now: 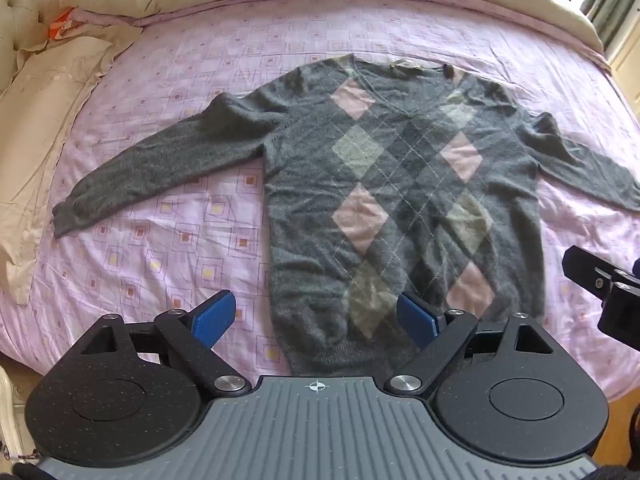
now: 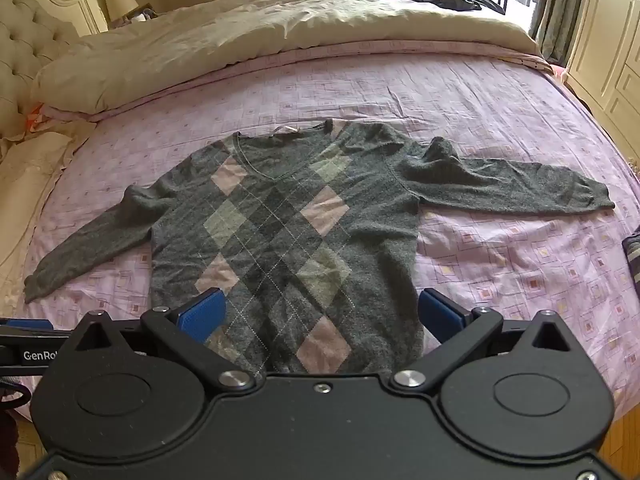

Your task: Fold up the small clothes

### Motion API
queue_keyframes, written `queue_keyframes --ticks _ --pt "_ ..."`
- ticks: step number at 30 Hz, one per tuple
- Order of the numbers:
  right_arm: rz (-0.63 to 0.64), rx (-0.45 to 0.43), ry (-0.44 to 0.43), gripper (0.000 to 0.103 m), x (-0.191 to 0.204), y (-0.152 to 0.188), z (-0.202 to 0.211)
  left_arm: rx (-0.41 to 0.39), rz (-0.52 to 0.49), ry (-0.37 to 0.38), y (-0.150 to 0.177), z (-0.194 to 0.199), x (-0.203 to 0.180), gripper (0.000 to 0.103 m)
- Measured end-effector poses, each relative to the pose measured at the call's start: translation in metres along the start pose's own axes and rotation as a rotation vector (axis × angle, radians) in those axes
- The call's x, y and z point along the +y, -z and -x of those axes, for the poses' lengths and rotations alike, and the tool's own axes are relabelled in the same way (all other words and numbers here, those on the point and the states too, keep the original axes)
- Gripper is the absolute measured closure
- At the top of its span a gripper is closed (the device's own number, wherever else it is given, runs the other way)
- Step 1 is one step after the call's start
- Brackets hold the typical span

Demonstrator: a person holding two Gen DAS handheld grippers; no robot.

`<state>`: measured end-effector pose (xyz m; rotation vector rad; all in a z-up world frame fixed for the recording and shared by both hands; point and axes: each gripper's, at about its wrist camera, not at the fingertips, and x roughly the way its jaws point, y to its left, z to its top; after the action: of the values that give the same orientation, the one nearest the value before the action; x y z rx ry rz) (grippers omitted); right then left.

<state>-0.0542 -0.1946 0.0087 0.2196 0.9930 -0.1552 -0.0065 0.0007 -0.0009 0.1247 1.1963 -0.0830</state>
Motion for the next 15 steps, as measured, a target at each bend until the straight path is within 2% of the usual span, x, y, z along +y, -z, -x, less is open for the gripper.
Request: queue_keyframes --ticks 1,7,15 --pt "0.000 -0.001 0.001 0.001 -0.0002 0.0001 0.0005 0.019 -0.007 -0.014 -0.0005 -0.0016 -0.0033 0.015" --pt "-0.007 0.010 0.019 0.001 -0.0020 -0.0005 0.0001 0.065 -0.003 0.023 -0.0021 -0.0058 -0.0082 0.015" --pt "0.007 0.055 0.038 0.001 -0.0007 0.0005 -0.0035 0.085 -0.005 0.025 -0.0009 -0.0104 -0.0109 0.015"
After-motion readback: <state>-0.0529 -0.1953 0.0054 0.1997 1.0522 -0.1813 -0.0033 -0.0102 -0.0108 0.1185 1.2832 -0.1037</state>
